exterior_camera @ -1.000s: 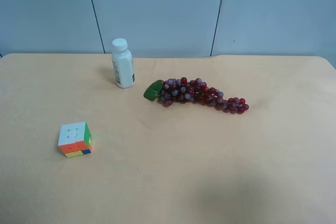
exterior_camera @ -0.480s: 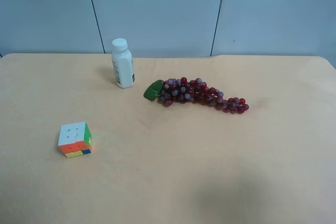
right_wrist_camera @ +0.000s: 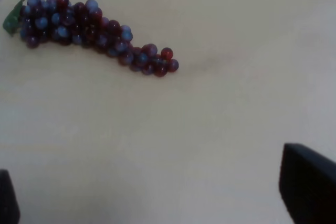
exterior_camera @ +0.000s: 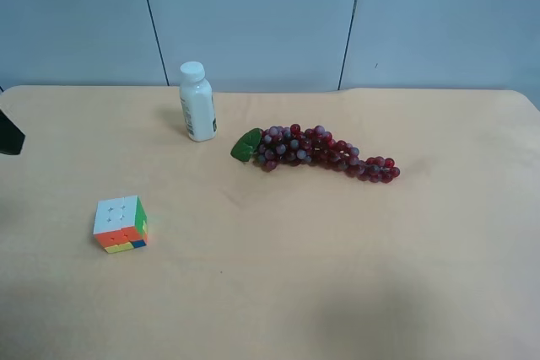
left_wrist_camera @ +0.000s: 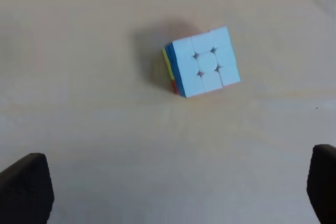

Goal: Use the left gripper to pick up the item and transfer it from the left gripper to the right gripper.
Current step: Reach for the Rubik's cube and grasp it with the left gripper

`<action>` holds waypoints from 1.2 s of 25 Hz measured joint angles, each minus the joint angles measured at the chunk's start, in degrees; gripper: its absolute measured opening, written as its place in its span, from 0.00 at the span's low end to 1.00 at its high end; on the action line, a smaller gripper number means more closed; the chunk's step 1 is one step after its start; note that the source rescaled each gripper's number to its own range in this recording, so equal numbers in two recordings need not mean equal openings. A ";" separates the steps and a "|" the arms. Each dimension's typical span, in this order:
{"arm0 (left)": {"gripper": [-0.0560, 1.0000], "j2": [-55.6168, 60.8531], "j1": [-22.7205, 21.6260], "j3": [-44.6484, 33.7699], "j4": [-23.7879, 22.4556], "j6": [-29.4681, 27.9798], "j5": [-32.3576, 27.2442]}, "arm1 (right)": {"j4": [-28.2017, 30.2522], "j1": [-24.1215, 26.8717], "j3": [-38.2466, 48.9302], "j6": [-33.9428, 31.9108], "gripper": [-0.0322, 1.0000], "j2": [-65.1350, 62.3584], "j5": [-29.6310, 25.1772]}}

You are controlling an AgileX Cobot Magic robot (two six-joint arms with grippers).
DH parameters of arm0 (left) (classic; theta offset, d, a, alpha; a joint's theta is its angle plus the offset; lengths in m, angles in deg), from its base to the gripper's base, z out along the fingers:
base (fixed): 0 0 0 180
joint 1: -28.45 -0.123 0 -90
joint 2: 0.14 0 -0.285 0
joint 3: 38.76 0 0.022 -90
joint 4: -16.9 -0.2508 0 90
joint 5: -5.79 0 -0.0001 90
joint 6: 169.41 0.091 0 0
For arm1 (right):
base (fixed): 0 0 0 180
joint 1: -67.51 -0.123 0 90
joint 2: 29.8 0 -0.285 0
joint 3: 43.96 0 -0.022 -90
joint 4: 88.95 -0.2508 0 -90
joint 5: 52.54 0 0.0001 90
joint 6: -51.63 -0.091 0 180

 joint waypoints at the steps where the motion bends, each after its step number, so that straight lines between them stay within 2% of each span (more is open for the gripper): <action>1: 0.99 -1.38 1.43 0.00 -0.88 -2.14 0.33 | 0.00 0.00 0.00 0.00 1.00 0.00 0.00; 7: 1.00 -7.42 12.31 0.00 -8.37 -17.97 3.33 | 0.00 0.00 0.00 0.00 1.00 0.00 0.00; 10: 1.00 -10.77 16.17 0.00 -10.74 -24.89 3.61 | 0.00 0.00 0.00 0.00 1.00 0.00 0.00; 12: 1.00 -12.96 17.55 0.00 -11.11 -27.52 4.79 | 0.00 0.00 0.00 0.00 1.00 0.00 0.00; 21: 1.00 -22.57 18.52 0.00 -11.13 -33.65 13.72 | 0.00 0.00 0.00 0.00 1.00 0.00 0.00; 30: 1.00 -30.79 18.52 0.02 -10.48 -35.28 17.89 | 0.00 0.00 0.00 0.00 1.00 0.00 0.00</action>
